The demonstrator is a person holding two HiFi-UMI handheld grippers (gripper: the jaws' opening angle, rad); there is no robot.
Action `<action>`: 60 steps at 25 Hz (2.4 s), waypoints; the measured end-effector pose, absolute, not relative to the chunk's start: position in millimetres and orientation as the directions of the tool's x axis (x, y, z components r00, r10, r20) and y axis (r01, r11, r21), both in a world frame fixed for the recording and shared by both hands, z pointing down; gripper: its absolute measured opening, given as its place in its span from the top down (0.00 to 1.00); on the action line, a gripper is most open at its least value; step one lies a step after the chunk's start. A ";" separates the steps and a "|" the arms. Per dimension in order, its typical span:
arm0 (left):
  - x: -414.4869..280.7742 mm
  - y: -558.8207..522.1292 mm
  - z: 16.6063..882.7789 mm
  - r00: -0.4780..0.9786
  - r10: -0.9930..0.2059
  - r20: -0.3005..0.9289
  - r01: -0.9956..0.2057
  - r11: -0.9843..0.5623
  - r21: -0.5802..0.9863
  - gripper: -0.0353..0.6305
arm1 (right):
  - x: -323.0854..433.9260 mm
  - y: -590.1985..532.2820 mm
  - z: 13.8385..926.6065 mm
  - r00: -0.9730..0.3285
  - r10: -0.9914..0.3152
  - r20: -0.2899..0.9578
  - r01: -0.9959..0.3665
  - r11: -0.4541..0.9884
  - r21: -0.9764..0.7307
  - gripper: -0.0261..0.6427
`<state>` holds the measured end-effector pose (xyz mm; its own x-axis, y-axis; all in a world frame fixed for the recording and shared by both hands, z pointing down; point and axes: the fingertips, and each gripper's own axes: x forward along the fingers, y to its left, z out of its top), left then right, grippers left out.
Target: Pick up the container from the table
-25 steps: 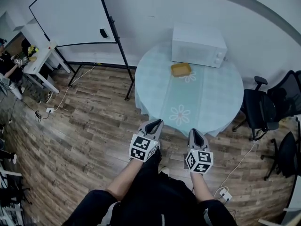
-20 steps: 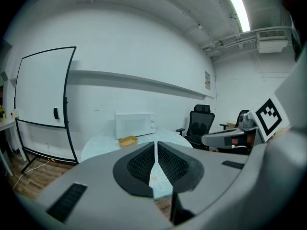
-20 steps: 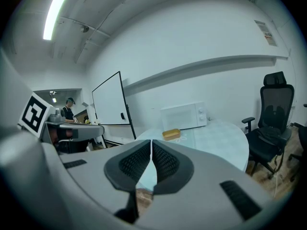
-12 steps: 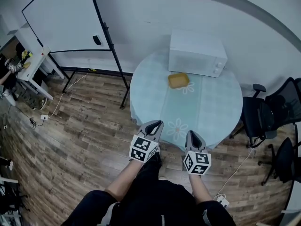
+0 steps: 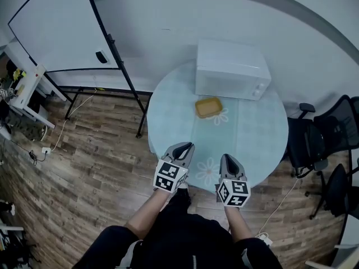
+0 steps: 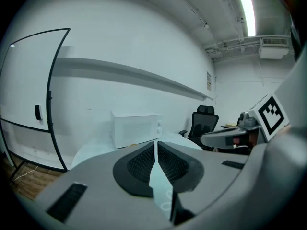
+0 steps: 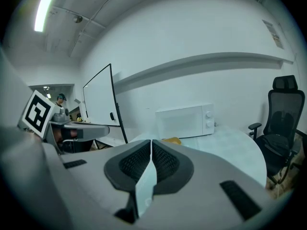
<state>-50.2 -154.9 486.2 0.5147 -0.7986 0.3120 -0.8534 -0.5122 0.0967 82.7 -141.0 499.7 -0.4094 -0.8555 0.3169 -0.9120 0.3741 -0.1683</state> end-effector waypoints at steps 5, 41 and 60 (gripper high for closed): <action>-60.1 -189.9 492.1 0.535 -0.780 0.325 -0.840 -0.531 0.108 0.90 | 67.3 -171.1 501.0 -0.403 -0.854 0.328 -0.915 0.368 -0.166 0.92; -72.7 -325.2 525.0 0.582 -0.740 0.338 -0.803 -0.588 0.095 0.80 | 50.8 -260.2 519.2 -0.344 -0.868 0.358 -0.939 0.325 -0.112 0.92; -44.8 -397.6 571.5 0.562 -0.687 0.460 -0.777 -0.629 0.011 0.75 | 103.0 -286.5 544.4 -0.326 -0.845 0.424 -0.945 0.296 -0.137 0.92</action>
